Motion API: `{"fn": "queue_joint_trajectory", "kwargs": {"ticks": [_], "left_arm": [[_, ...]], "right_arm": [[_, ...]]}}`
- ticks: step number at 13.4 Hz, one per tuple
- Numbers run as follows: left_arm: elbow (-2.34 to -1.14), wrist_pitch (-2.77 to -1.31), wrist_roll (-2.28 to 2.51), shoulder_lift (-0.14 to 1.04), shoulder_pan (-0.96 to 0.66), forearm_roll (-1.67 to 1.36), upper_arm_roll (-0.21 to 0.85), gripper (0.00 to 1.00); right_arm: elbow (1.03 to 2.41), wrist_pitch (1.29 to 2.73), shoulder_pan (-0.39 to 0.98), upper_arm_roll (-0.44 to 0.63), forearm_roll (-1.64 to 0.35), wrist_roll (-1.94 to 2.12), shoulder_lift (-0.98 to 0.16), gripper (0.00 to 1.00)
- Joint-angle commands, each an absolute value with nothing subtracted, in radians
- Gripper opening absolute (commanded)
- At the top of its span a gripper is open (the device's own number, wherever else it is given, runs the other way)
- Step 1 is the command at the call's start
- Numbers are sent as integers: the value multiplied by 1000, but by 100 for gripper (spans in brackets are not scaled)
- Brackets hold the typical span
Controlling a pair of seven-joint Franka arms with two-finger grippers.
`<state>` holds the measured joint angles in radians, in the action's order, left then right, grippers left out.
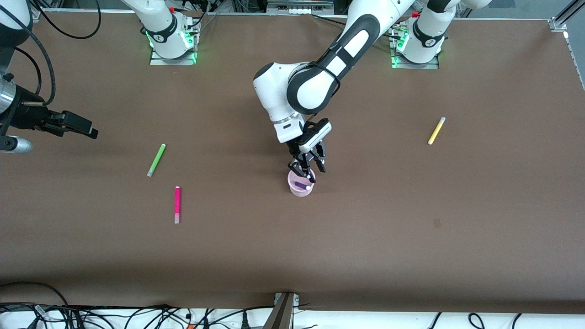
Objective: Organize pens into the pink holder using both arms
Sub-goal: 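Lower the blue marker into the pink holder and open the left gripper, then withdraw the left gripper from the holder back to its side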
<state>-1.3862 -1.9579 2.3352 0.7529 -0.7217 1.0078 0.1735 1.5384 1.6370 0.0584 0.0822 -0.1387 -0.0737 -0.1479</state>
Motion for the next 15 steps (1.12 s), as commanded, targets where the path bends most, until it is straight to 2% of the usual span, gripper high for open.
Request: {"fn": "queue_joint_trajectory", "kwargs": {"ticks": [1, 4, 10, 15], "left_arm": [[-1348, -1940, 2329, 753, -724, 1035, 164, 99], [-1322, -1948, 2121, 683, -605, 897, 181, 100], [-1341, -1937, 1255, 479, -313, 324, 179, 100], [-1359, -1783, 632, 405, -60, 97, 179, 100]], "right_arm": [[1542, 1635, 45, 75, -147, -67, -153, 100], [1543, 1608, 51, 72, -146, -67, -152, 100], [1532, 1618, 46, 72, -147, -67, -178, 100], [1536, 1617, 54, 72, -147, -68, -178, 100]]}}
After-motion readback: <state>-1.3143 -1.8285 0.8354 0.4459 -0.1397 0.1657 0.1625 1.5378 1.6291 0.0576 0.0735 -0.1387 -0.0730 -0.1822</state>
